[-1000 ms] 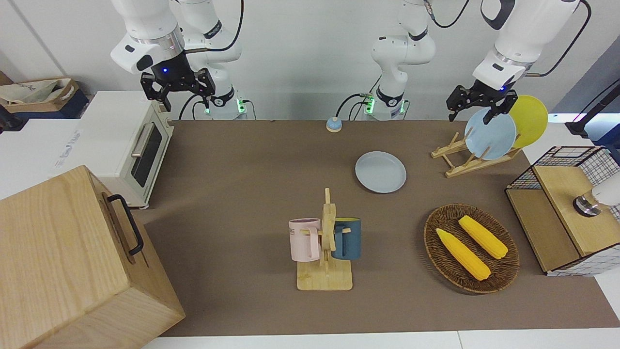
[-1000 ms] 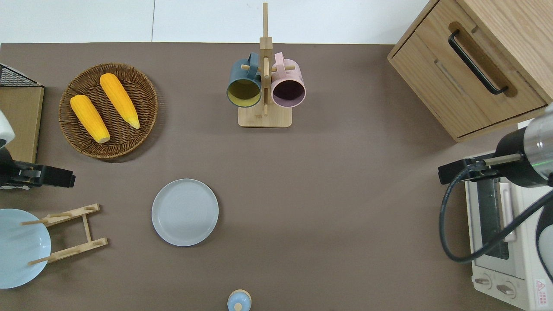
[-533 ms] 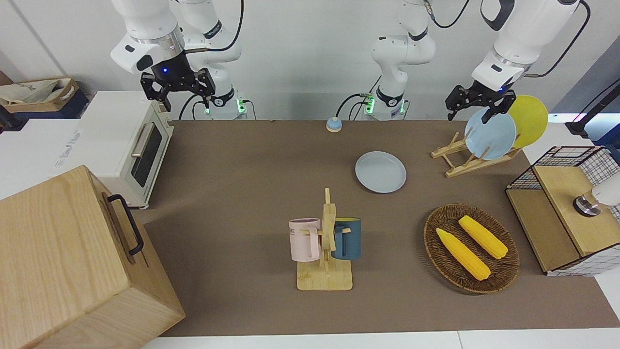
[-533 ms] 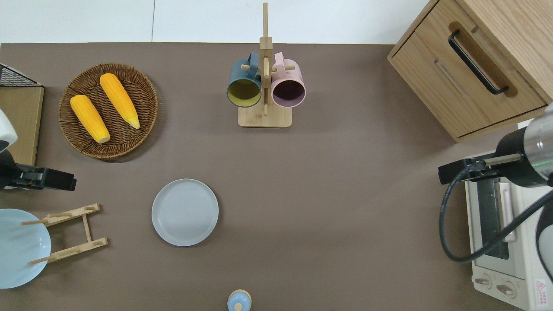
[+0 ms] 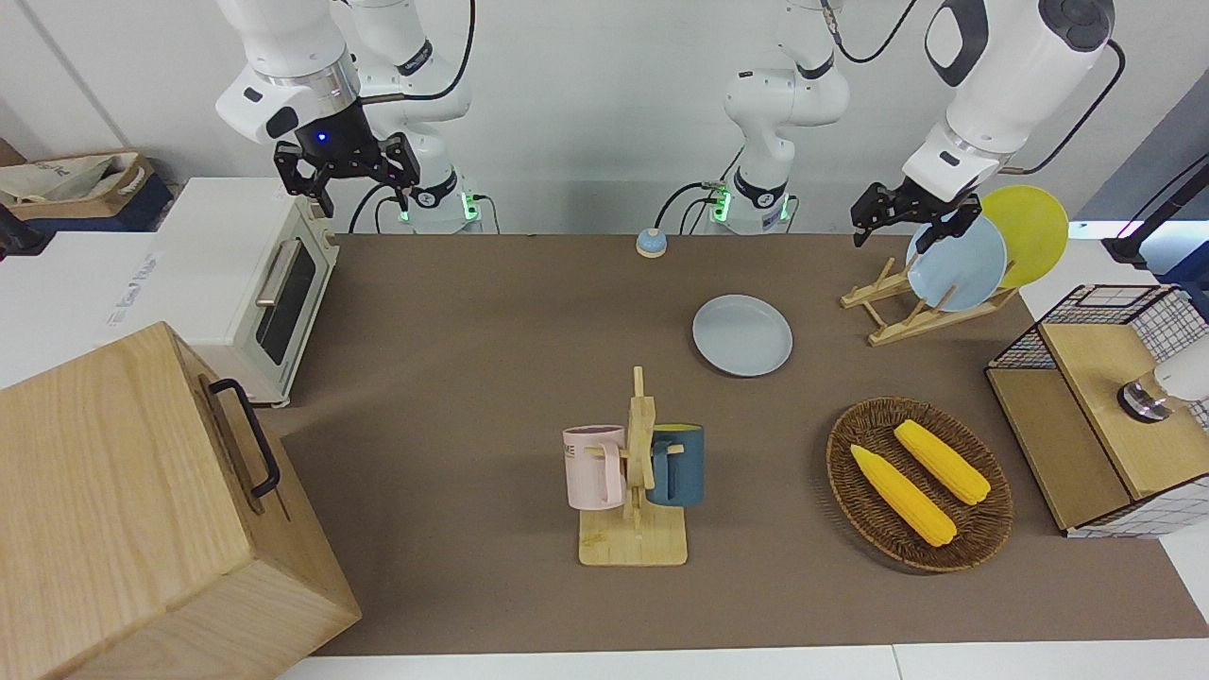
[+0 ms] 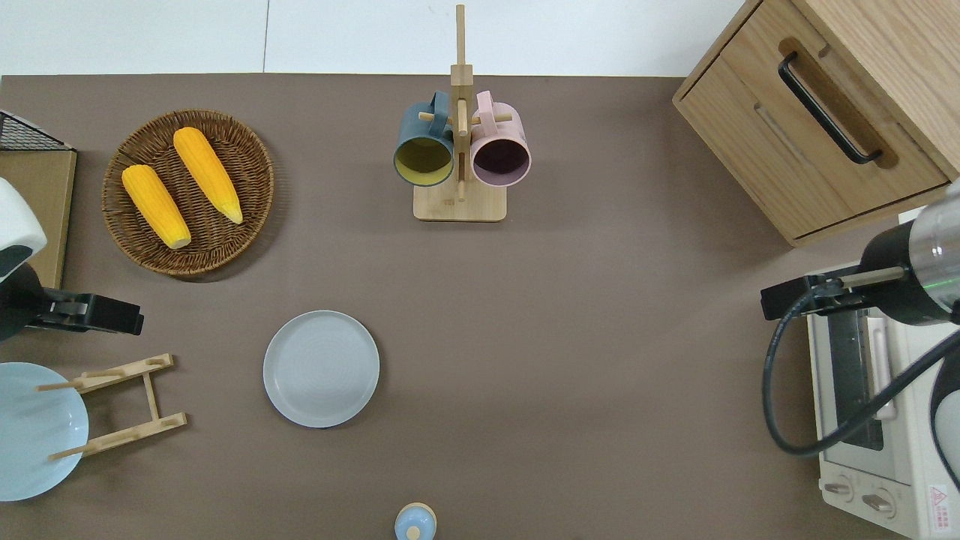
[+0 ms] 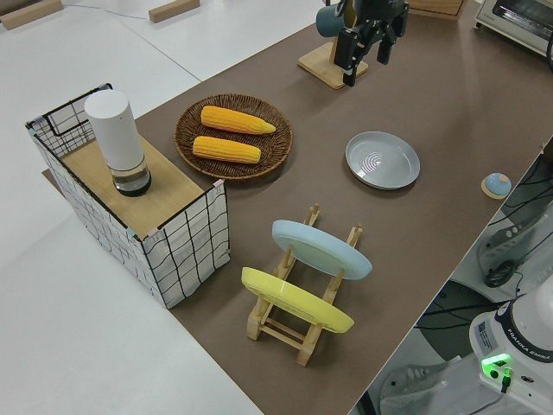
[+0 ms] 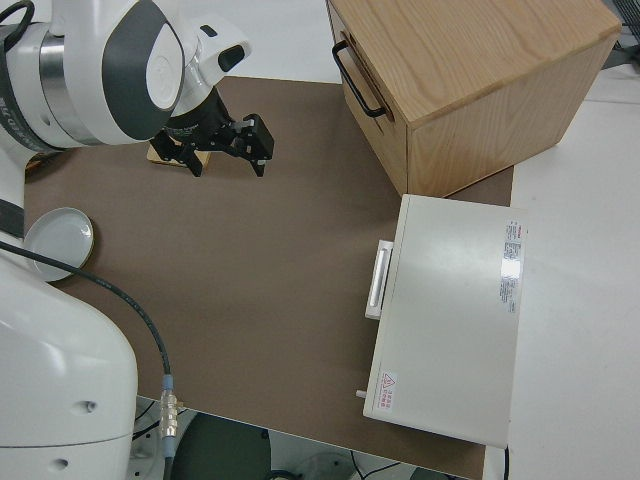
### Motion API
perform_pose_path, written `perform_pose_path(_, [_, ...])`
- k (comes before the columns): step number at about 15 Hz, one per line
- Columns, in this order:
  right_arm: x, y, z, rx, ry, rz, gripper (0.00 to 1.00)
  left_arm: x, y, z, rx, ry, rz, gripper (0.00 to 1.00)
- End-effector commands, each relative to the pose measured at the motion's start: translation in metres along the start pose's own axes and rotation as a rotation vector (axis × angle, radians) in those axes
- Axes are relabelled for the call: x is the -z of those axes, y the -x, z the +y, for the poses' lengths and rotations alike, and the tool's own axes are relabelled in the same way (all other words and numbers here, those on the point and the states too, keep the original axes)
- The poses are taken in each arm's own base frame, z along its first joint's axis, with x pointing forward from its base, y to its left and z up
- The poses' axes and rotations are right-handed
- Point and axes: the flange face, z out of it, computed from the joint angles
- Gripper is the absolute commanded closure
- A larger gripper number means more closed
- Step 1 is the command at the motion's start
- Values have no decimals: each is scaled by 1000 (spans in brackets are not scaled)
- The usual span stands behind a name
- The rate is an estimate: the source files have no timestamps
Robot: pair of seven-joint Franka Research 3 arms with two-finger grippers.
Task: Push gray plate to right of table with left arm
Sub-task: 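Move the left gripper toward the gray plate's edge nearest it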
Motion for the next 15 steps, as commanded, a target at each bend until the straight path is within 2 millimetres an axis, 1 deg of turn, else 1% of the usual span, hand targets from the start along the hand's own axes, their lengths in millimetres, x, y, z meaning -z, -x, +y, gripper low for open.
perform_pose_path(1, [3,4,2,-1,-7,-5,17,-37,12,4,14,17,42,5])
perform_pose_path(4, [3,4,2,-1,-7,-5,17,-69,29,4,18,15,95,5])
perform_pose_path(10, [3,4,3,-3,-8,-5,17,-124,36,21,49,3,122,5])
perform_pose_path(14, [3,4,2,-1,-7,-5,17,-170,42,39,66,-11,155,5])
perform_pose_path(15, [3,4,2,-3,-7,-5,17,-181,45,39,68,-13,163,5])
